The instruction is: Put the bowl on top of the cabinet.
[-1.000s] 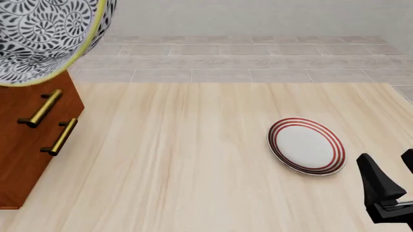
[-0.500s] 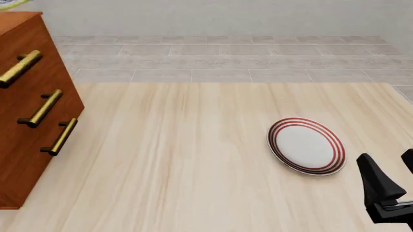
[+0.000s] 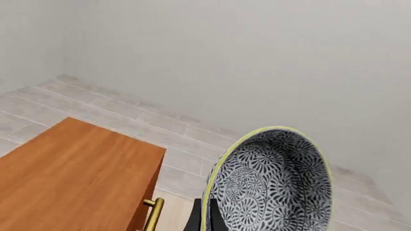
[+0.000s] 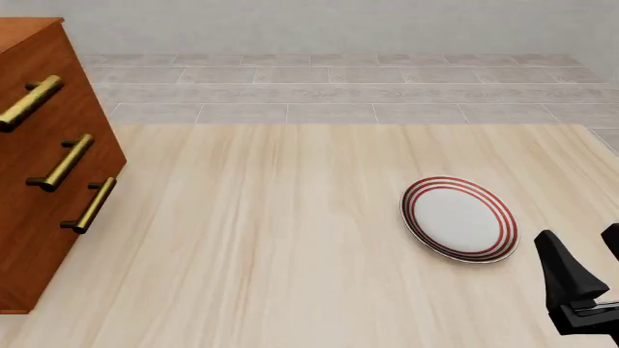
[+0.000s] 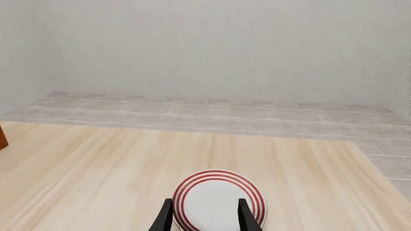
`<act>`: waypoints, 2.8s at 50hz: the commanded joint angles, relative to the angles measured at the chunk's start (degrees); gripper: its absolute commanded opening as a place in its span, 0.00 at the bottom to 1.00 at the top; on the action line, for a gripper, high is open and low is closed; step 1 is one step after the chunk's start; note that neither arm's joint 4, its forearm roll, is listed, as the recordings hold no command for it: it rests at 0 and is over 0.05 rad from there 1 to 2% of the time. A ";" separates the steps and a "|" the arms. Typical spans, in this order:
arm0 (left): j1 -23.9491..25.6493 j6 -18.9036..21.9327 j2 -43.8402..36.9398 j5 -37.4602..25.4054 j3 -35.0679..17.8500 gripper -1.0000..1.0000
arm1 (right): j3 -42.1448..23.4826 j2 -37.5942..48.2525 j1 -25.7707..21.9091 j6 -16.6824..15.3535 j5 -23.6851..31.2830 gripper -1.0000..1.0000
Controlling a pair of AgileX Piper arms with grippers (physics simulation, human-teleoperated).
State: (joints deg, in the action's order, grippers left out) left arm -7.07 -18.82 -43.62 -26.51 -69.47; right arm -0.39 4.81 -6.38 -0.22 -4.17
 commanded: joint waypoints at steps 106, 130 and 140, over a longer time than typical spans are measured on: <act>-29.19 -6.25 -15.84 11.16 6.54 1.00 | -0.07 0.18 -0.10 0.05 -0.18 1.00; -28.50 -6.44 -15.47 8.96 3.24 1.00 | -0.07 0.15 -0.09 0.06 -0.16 1.00; -27.96 -7.12 -14.97 7.09 0.39 1.00 | -0.07 0.16 -0.08 0.05 -0.17 1.00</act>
State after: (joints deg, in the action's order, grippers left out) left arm -35.65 -26.52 -58.41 -16.59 -65.89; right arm -0.39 4.81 -6.38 -0.23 -4.17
